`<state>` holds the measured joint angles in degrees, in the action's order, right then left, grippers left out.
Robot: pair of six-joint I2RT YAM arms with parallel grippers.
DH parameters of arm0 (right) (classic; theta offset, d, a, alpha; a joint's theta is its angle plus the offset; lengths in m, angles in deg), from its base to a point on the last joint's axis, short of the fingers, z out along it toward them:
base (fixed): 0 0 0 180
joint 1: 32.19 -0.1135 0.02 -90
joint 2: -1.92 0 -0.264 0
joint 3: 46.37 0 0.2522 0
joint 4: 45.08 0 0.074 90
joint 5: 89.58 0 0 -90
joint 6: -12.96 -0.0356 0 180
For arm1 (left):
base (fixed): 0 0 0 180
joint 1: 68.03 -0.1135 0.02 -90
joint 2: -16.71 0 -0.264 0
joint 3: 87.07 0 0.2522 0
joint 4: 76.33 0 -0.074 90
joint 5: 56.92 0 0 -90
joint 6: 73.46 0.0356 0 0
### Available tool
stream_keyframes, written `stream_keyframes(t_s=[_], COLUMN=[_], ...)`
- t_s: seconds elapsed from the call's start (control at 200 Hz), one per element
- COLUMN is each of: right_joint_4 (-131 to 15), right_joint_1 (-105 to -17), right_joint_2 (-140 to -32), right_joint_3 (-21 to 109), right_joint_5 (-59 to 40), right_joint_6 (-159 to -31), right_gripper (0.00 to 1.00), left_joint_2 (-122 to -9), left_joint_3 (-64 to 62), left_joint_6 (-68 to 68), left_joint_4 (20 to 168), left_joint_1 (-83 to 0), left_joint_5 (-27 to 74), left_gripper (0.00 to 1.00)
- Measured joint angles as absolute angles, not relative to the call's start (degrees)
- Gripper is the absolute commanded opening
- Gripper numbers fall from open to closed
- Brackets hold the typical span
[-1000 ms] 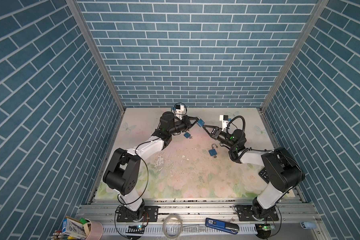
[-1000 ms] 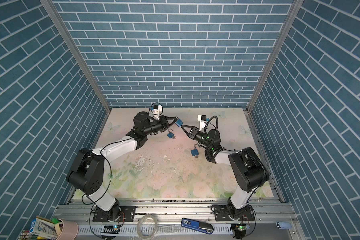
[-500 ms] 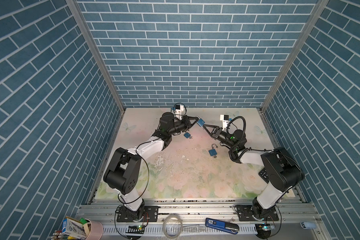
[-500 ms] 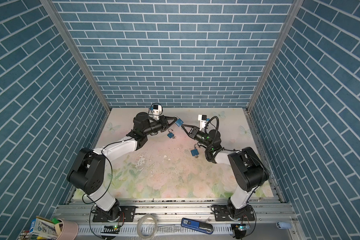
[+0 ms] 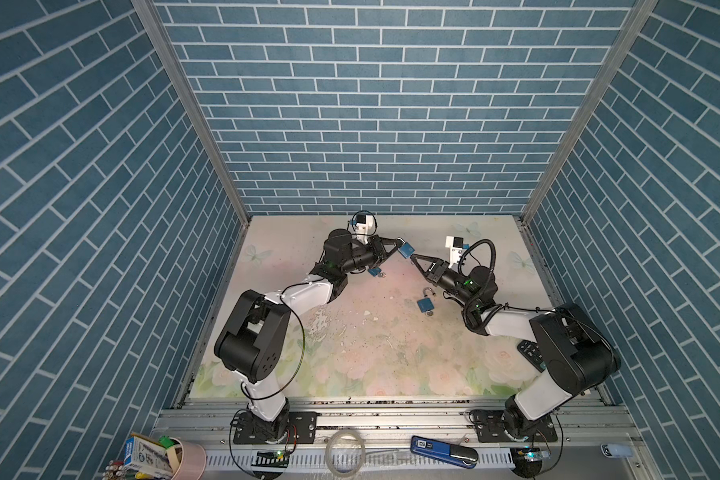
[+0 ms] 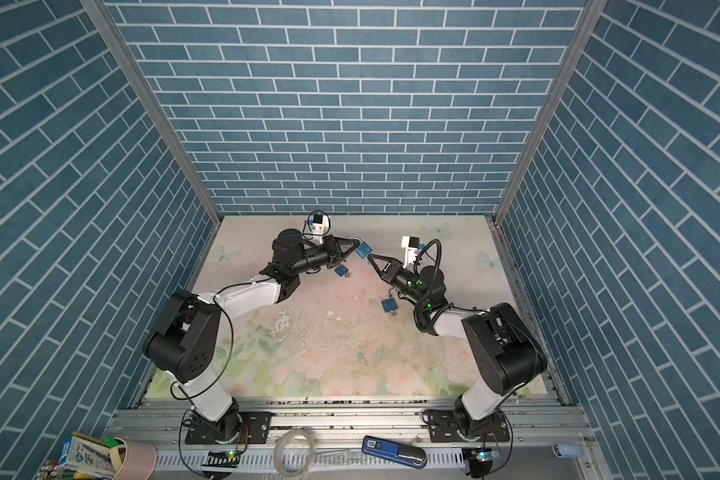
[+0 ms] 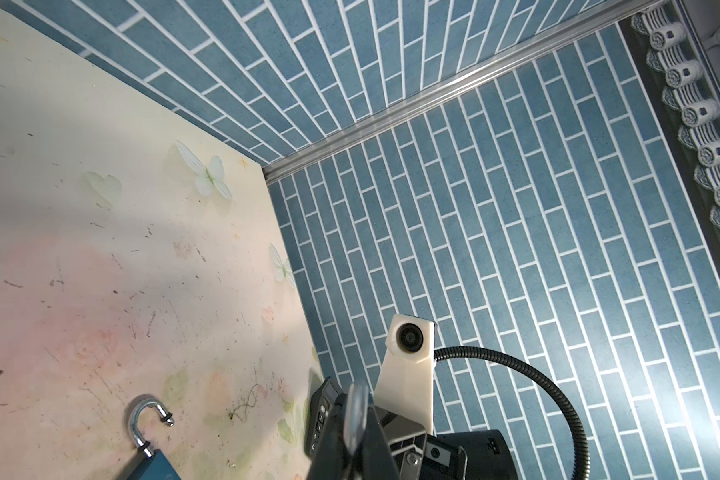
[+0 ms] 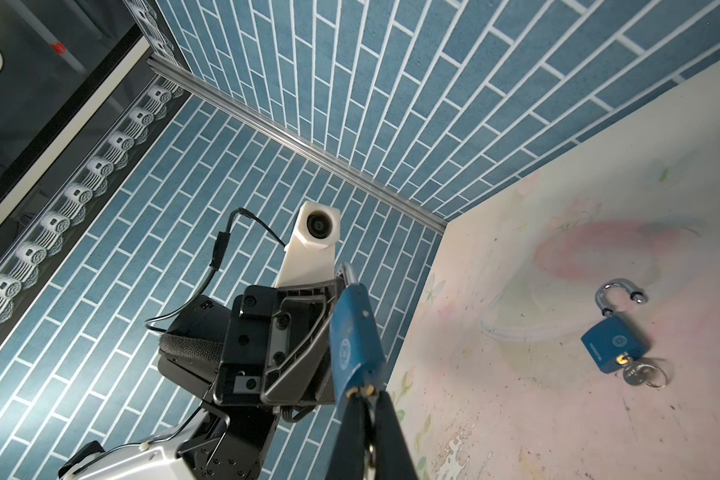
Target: Lock with the key
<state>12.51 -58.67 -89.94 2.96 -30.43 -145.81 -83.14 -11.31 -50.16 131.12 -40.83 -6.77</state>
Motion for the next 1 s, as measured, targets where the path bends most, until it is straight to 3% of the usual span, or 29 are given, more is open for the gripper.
stream_keyframes(t_s=[0.635,1.0], right_joint_4=[11.94,-16.26], right_joint_1=[-53.12,-46.8], right_joint_2=[-85.98,-67.66], right_joint_3=[-4.65,-4.86], right_joint_5=[-27.5,-27.42], right_joint_6=[-144.89,-136.59], right_gripper=[0.0,0.0], left_joint_2=[-83.88,-92.87], left_joint_3=[-11.44,6.13], left_joint_6=[-52.74,-37.66], left_joint_4=[136.48,109.09], left_joint_1=[-42.4,-42.14], left_joint_5=[-4.7,-10.62], left_gripper=[0.0,0.0])
